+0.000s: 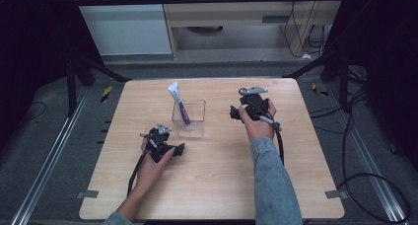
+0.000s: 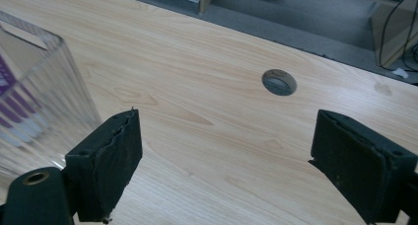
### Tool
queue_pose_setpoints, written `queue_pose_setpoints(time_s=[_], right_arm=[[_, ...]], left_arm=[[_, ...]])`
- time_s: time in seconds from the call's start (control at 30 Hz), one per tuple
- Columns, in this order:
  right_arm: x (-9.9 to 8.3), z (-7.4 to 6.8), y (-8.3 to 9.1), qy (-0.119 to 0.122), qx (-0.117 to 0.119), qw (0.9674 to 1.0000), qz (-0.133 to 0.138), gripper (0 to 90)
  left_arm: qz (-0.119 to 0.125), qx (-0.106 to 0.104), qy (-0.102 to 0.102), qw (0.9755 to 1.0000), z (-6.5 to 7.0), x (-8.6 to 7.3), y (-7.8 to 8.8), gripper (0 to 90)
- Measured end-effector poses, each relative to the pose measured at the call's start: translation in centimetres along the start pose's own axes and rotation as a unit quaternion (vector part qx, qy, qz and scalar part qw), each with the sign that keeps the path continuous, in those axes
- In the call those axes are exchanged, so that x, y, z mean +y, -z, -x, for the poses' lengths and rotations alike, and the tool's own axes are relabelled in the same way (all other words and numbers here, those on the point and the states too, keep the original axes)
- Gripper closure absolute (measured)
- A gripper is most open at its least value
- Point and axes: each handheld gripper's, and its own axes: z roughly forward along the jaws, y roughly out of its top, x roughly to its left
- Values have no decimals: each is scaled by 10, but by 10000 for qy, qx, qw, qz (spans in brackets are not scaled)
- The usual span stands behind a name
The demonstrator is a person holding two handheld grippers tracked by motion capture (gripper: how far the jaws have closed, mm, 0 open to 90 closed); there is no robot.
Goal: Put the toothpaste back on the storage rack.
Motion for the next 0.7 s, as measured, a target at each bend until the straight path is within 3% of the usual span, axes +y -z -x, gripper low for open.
queue_pose_setpoints(time_s=[0.27, 0.7], right_arm=[[-20, 19, -2, -103, -143, 9998, -90, 129], [-39, 35, -6, -157, -304, 9992, -205, 126]], left_arm=[[-1, 1, -2, 10000, 0, 0, 0, 0], [2, 3, -1, 10000, 0, 0, 0, 0]])
